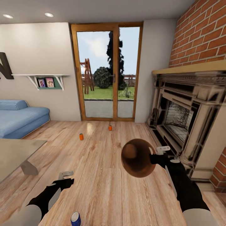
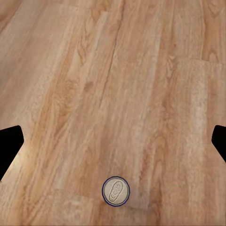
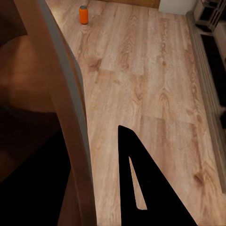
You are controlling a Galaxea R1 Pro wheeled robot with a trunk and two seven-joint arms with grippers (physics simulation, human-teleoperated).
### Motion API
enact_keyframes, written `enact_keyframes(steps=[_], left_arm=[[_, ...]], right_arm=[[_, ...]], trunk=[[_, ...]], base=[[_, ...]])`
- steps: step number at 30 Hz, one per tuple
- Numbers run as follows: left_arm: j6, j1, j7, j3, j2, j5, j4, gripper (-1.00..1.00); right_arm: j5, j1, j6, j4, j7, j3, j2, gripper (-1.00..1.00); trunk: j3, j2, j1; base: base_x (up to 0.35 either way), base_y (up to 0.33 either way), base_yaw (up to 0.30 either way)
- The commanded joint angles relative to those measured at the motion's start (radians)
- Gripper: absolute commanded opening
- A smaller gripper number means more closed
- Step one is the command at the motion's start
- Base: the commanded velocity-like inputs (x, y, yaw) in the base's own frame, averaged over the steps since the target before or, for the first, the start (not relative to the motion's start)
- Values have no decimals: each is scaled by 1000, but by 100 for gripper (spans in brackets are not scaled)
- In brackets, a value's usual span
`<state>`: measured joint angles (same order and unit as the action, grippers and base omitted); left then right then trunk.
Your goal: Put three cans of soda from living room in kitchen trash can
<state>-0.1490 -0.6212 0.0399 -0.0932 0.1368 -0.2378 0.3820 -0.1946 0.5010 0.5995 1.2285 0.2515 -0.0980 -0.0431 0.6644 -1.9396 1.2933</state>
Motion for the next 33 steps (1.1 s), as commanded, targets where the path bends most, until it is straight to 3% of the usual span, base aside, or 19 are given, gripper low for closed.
enact_keyframes(steps=[1, 33], left_arm=[[0, 0, 0, 0, 0, 0, 0, 100], [0, 0, -1, -1, -1, 1, 0, 100]], right_arm=[[8, 1, 0, 2, 0, 0, 0, -100], [9, 0, 0, 0, 0, 2, 1, -100]], trunk=[[5, -7, 4], [156, -231, 127]], base=[[0, 0, 0], [0, 0, 0]])
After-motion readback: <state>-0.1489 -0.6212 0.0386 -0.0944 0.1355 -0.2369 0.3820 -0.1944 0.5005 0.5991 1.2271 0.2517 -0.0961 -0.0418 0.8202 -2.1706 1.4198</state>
